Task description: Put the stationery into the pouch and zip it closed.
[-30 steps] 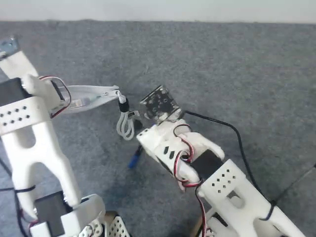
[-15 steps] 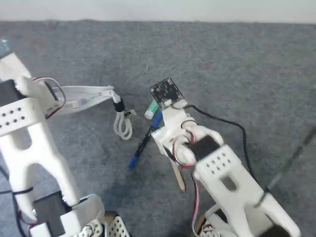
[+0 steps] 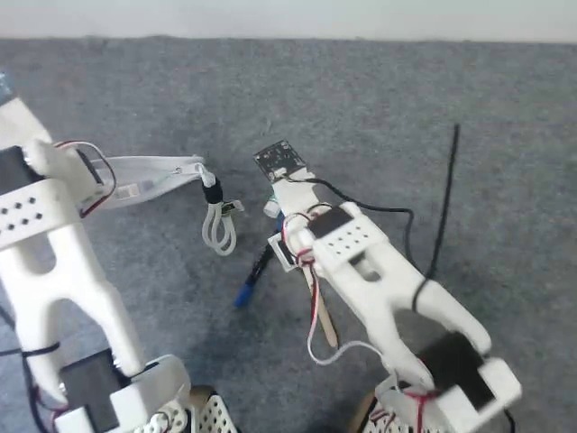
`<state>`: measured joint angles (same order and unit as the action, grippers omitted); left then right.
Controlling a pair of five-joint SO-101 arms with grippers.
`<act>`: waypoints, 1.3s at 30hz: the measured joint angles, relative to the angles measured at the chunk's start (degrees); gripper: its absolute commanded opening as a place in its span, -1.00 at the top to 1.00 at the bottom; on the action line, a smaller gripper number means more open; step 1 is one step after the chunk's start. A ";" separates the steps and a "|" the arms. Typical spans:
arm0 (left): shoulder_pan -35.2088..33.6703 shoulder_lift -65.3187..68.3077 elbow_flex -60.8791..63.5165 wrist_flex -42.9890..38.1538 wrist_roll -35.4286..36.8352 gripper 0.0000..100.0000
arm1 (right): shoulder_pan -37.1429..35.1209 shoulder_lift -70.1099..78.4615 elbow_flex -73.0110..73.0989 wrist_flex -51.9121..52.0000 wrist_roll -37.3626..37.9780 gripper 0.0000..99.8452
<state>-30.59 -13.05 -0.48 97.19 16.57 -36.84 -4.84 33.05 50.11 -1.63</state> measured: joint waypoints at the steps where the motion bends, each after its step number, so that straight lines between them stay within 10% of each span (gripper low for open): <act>1: 0.00 0.00 0.00 0.00 0.00 0.98 | 0.09 1.85 -0.88 0.00 0.35 0.77; 39: 0.00 0.09 0.00 0.00 0.00 0.98 | 1.67 15.21 -6.07 0.88 1.14 0.99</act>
<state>-30.59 -12.97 -0.48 97.19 16.57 -35.16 10.37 26.99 50.99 -0.48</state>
